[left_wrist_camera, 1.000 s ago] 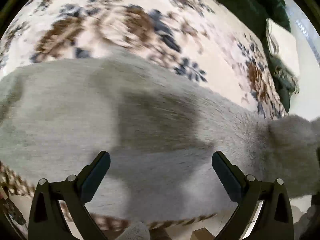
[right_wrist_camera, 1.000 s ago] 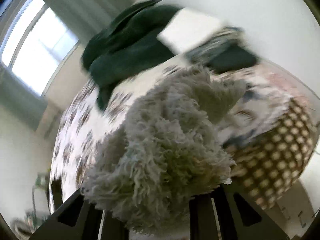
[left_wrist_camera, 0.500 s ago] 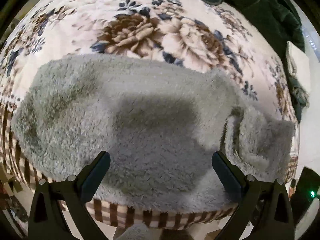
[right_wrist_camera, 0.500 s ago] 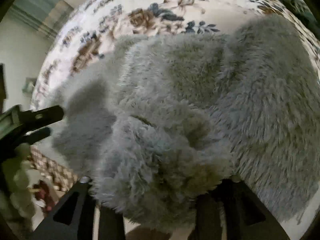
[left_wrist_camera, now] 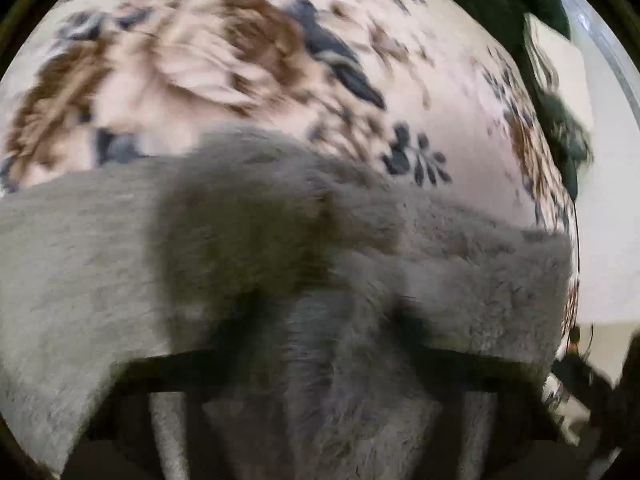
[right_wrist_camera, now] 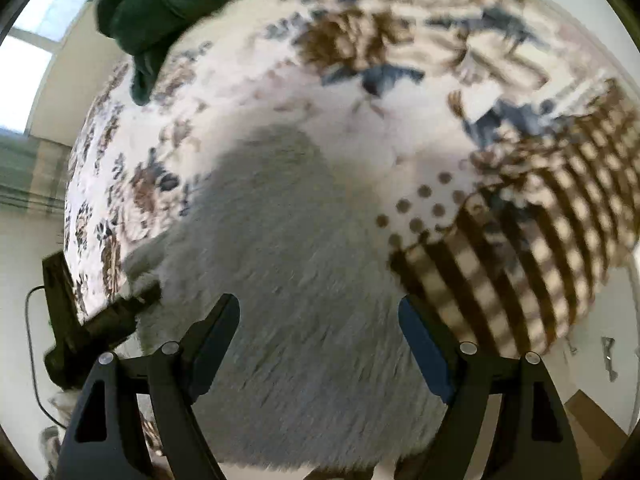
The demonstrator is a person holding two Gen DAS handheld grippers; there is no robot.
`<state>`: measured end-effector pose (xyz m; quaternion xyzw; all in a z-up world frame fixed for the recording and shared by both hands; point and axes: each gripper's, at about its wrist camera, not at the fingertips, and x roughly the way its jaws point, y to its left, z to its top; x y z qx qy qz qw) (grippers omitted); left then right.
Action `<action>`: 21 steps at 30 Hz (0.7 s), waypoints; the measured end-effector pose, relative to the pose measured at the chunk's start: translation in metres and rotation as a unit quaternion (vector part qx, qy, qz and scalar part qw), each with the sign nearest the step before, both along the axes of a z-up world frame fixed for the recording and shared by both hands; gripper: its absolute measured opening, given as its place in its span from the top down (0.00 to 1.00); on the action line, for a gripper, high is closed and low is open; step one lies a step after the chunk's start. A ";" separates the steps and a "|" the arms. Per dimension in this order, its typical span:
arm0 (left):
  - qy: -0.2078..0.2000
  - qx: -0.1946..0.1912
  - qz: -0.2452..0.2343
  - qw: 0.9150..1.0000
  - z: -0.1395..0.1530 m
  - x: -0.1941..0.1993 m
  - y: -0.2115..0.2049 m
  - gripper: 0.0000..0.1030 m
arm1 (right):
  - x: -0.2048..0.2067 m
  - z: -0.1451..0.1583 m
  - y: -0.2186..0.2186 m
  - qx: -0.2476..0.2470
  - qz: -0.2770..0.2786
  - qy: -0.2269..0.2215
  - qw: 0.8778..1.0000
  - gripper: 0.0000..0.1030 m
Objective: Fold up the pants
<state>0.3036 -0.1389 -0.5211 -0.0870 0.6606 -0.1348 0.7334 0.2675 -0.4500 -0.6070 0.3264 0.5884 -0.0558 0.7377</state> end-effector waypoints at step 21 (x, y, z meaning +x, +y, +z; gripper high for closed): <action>-0.060 -0.112 0.118 0.985 0.059 -0.041 0.062 0.22 | 0.017 0.004 0.003 -0.056 0.001 0.005 0.998 0.23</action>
